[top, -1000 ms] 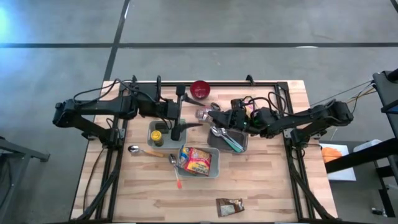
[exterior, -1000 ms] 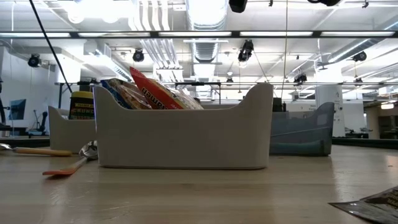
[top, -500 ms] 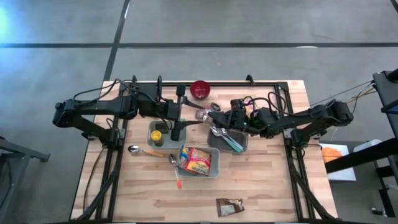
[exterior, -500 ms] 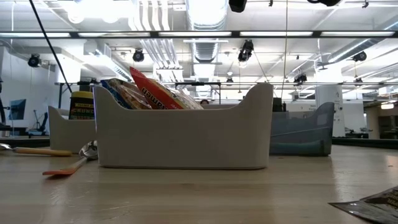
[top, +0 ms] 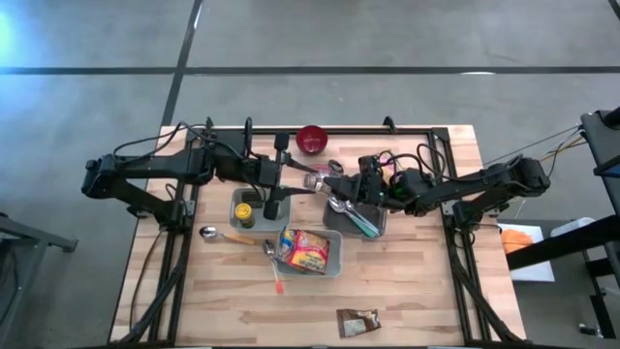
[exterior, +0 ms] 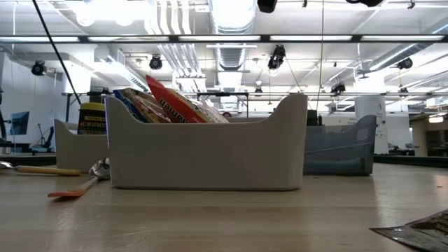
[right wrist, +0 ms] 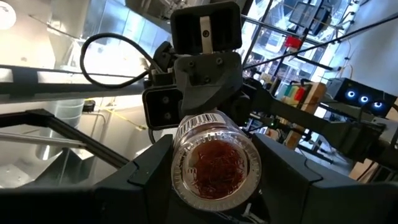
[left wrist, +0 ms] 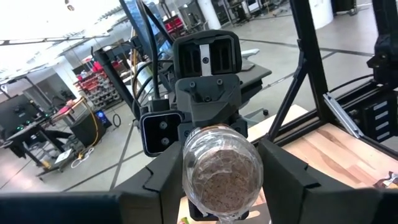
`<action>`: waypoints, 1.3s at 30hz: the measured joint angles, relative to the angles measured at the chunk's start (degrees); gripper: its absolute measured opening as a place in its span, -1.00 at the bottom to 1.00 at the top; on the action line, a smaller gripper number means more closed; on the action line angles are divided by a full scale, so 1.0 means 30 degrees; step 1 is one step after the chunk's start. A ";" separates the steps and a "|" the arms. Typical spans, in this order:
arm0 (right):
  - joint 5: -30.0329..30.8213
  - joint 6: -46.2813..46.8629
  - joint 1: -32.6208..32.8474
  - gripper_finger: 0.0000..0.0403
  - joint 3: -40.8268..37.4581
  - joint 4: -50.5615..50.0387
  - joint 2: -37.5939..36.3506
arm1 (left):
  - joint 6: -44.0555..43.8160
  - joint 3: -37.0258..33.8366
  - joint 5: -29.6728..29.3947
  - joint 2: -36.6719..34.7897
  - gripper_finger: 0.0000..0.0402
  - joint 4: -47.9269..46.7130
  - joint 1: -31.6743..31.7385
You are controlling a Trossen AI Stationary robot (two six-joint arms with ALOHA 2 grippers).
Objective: Pick & Place Food Item
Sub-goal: Put the brown seasoning bottle into the top gray bin
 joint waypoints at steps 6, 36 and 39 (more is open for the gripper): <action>-0.0178 -0.0308 0.0000 0.22 0.0035 0.0072 0.0000 | -0.2199 0.0000 0.0054 -0.0068 -0.18 -0.0073 0.0043; -0.0149 -0.2221 -0.0175 0.44 -0.0103 -0.1215 -0.0592 | -1.2752 -0.0015 -0.4033 -0.1801 -0.18 -1.4475 0.0576; -0.0163 -0.2462 -0.0196 0.44 -0.0139 -0.1235 -0.0756 | -1.2649 -0.0015 -0.4026 -0.1220 -0.18 -1.6191 0.0568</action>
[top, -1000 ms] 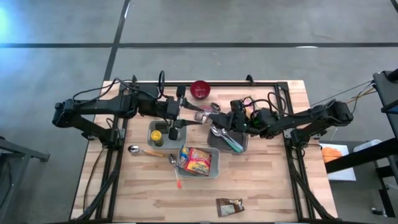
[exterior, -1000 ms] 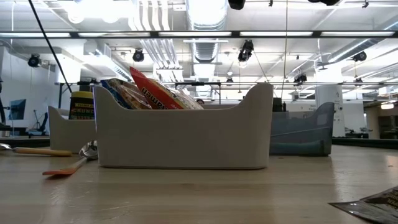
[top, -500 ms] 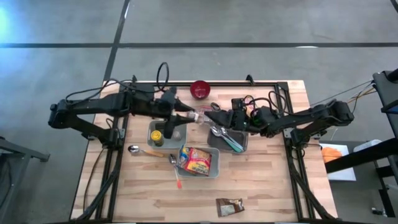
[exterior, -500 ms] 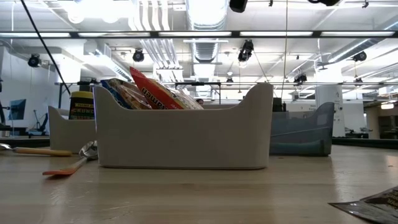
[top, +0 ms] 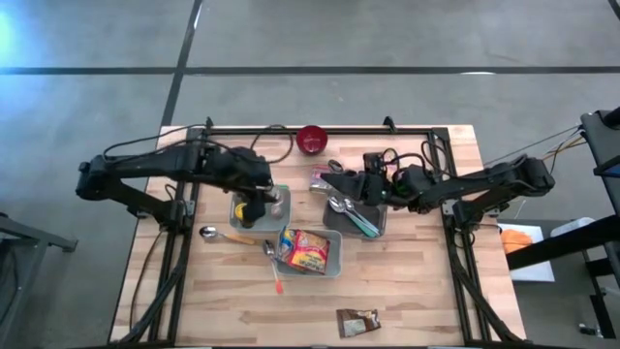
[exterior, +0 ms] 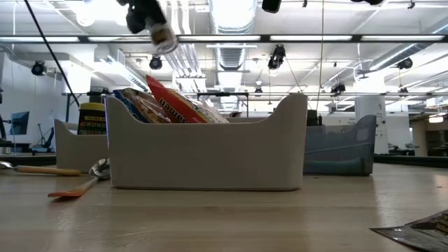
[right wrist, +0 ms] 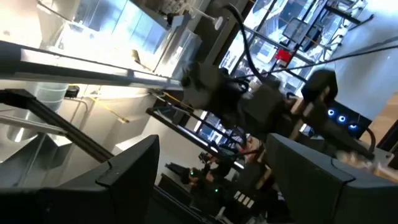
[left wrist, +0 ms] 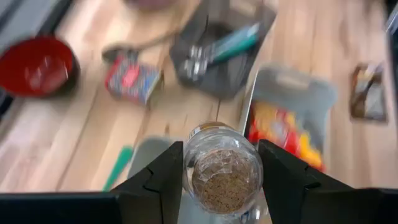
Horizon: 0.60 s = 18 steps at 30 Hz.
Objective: Pick & Place Food Item
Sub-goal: Put the brown seasoning bottle into the top gray bin
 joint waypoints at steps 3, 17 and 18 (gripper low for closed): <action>0.0002 -0.0211 0.0005 0.44 -0.0034 0.0027 -0.0153 | 0.0370 0.0000 0.0022 0.0727 -0.18 -0.1318 -0.0015; -0.1091 -0.0294 0.0014 0.44 -0.0082 0.0007 -0.0404 | 0.4676 -0.1489 0.2810 0.4562 -0.18 -0.2459 -0.0563; -0.1269 -0.0308 0.0014 0.44 -0.0095 0.0021 -0.0438 | 0.4727 -0.1741 0.2812 0.4682 -0.18 -0.2216 -0.0621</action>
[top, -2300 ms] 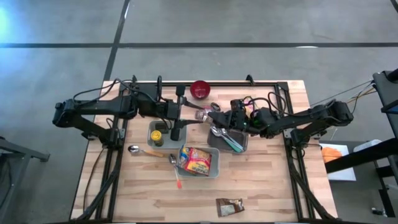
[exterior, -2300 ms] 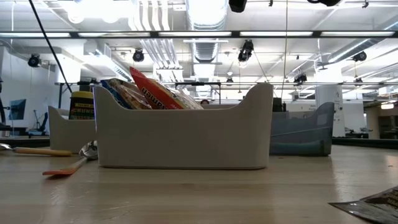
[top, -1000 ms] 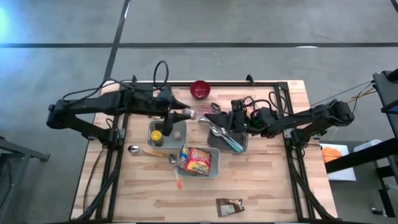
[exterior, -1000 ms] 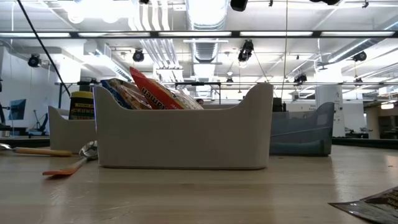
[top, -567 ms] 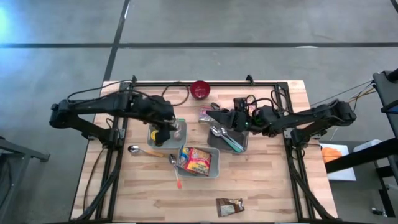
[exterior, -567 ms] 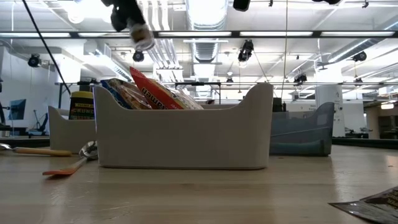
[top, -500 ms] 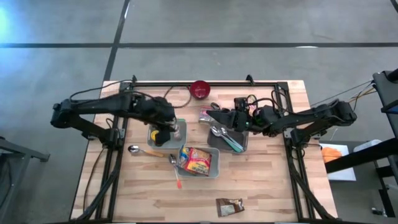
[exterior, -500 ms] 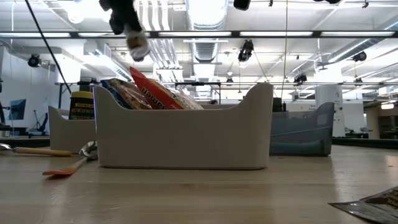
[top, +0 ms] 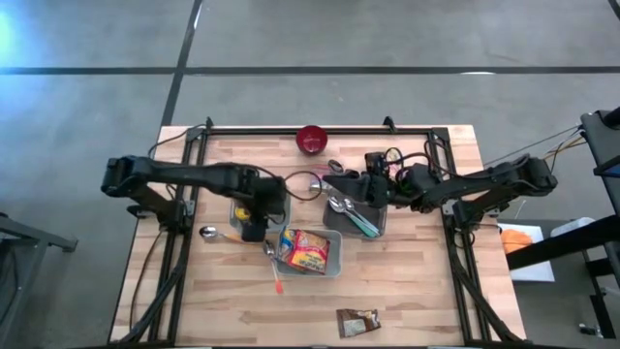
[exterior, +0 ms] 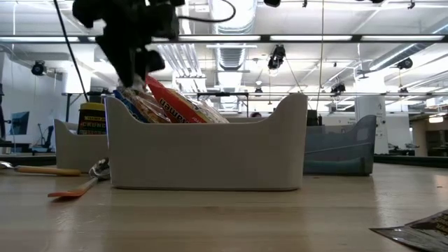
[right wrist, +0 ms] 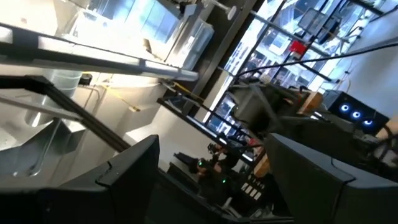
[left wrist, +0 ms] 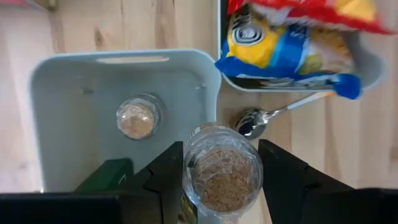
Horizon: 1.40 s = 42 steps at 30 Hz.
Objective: Pick & Place Food Item
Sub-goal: Put the brown seasoning bottle into the top gray bin
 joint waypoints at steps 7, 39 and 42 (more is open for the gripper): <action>-0.0596 -0.0044 0.0007 0.44 -0.0059 -0.0021 -0.0125 | -0.0002 -0.2098 -0.0035 0.0209 -0.18 0.2964 -0.0181; -0.0458 0.2193 -0.0351 0.44 -0.0059 -0.0429 -0.0125 | -0.1179 -0.3436 -0.2100 0.0309 -0.18 0.5511 -0.0137; -0.0451 0.2207 -0.0505 0.44 -0.0059 -0.0429 -0.0125 | -0.1186 -0.3785 -0.2102 0.0309 -0.18 0.5844 -0.0144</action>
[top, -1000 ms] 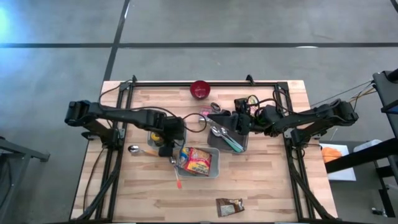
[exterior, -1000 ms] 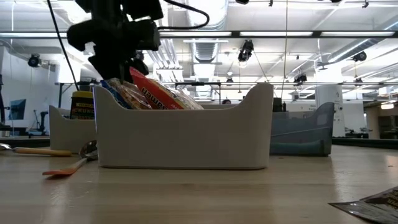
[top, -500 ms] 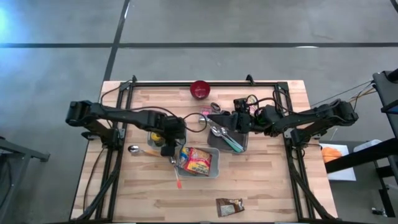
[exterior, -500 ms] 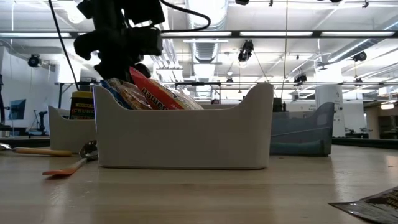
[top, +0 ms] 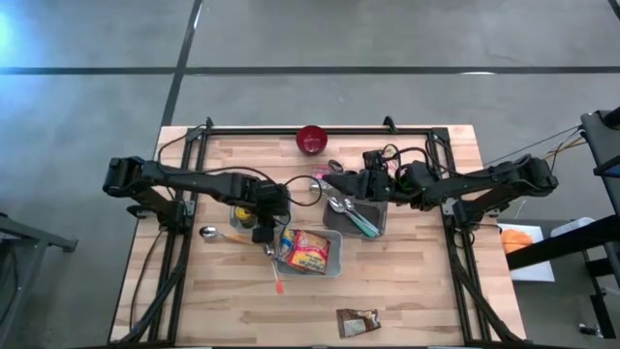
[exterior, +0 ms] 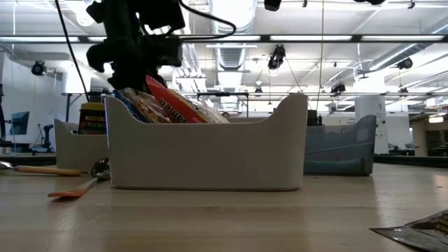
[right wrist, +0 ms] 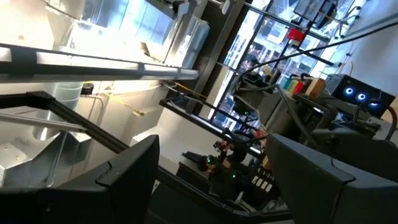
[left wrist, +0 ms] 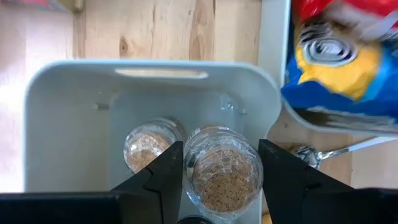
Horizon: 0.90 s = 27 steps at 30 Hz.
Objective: Pick & Place Food Item
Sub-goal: Put the brown seasoning bottle into the top gray bin
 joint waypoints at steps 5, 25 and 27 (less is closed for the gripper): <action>-0.0007 -0.0014 -0.0005 0.44 0.0007 0.0000 0.0000 | -0.0440 -0.1070 0.0011 0.0000 -0.18 0.0912 0.0000; -0.0066 -0.0087 0.0009 0.44 0.0007 0.0007 0.0000 | -0.0484 -0.2751 0.0594 -0.0007 -0.18 0.2764 0.0007; -0.0066 -0.0087 0.0009 0.44 0.0007 0.0007 0.0000 | -0.0456 -0.2756 0.0690 -0.0007 -0.18 0.2764 0.0010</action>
